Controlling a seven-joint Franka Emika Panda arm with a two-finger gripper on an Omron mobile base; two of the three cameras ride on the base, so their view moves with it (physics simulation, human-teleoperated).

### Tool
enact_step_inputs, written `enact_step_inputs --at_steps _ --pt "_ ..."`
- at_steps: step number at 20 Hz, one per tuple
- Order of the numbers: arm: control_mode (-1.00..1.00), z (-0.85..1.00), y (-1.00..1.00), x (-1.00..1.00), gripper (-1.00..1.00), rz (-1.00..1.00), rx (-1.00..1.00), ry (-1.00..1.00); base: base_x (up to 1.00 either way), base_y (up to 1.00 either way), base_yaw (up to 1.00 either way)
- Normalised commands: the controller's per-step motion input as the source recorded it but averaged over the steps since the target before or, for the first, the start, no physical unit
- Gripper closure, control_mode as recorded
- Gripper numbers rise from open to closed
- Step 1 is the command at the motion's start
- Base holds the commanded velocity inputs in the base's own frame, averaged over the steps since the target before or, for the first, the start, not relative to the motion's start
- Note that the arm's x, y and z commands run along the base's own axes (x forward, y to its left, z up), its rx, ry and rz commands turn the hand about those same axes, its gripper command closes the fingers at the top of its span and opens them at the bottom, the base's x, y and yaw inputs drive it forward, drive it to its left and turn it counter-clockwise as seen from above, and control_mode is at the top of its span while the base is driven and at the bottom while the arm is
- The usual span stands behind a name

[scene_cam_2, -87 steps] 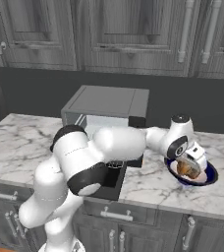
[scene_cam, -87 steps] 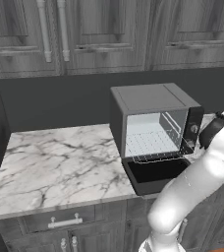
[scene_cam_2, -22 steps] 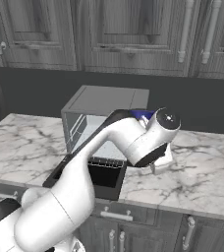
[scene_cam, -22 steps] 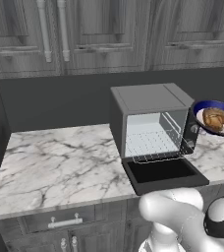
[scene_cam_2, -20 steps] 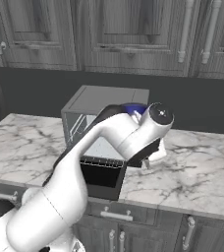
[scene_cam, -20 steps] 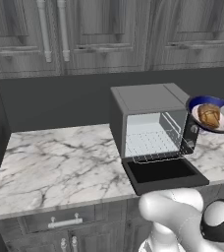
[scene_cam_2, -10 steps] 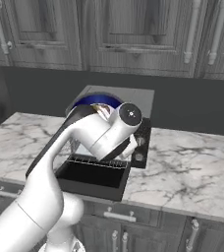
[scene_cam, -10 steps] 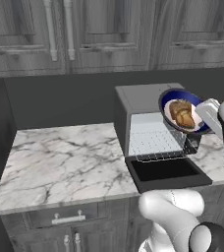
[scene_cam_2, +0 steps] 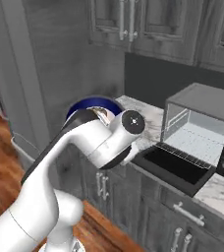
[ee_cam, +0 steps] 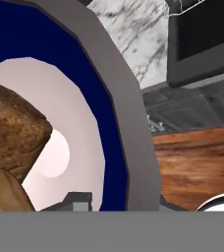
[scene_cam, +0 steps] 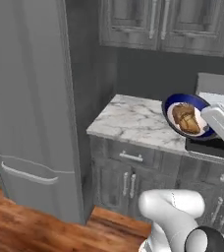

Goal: Pick up the heated bread from the toaster oven and place it in the bowl. Then move the bread bowl to the dining counter.

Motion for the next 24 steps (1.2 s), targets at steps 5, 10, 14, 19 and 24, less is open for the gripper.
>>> enact_step_inputs --at_steps 5,10,14,19,24 --pt "1.00 0.00 0.00 0.00 1.00 0.00 0.00 0.00 -0.37 0.06 0.98" --pt "1.00 0.00 0.00 0.00 1.00 0.00 0.00 0.00 -0.09 0.01 1.00" --pt "1.00 0.00 0.00 0.00 1.00 0.00 0.00 0.00 -0.02 0.00 1.00" --pt "1.00 0.00 0.00 0.00 1.00 0.00 0.00 0.00 0.00 0.00 1.00" --pt "1.00 0.00 0.00 0.00 1.00 0.00 0.00 0.00 0.19 -0.41 0.80"
